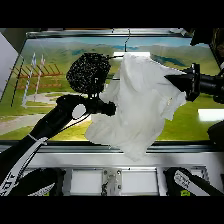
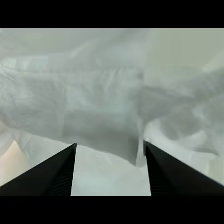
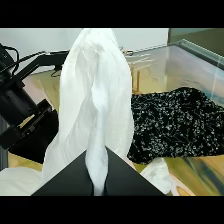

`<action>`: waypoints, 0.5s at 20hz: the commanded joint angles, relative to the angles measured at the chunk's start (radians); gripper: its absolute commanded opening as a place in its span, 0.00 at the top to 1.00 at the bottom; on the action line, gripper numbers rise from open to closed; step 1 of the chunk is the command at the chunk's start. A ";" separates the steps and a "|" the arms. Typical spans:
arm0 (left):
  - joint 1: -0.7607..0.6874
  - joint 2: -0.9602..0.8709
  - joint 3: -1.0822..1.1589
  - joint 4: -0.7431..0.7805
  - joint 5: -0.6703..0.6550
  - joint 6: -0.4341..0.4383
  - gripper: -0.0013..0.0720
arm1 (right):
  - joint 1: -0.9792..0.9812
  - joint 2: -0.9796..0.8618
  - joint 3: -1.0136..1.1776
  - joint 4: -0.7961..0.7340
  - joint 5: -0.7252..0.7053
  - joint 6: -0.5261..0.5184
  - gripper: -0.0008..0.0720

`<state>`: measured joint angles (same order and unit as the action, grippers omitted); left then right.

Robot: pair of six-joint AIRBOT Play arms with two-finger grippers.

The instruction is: Fold the clothes and pants, and hang the long-sleeved shirts on hangers.

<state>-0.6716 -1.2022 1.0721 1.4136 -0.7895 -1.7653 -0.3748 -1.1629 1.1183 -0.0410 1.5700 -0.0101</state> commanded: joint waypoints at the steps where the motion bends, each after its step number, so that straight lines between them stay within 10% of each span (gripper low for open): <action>1: -0.006 -0.002 -0.007 0.034 -0.012 -0.023 0.38 | 0.000 0.000 0.000 0.000 0.000 0.000 0.99; 8: 0.004 -0.026 -0.007 0.034 0.060 -0.023 0.38 | 0.000 0.000 0.000 -0.001 0.001 0.000 0.99; 10: 0.004 -0.049 -0.007 0.032 0.061 -0.024 0.71 | 0.000 0.000 0.000 0.000 0.001 0.029 0.99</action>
<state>-0.6693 -1.2293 1.0653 1.4452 -0.7525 -1.7878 -0.3748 -1.1629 1.1183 -0.0414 1.5703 -0.0059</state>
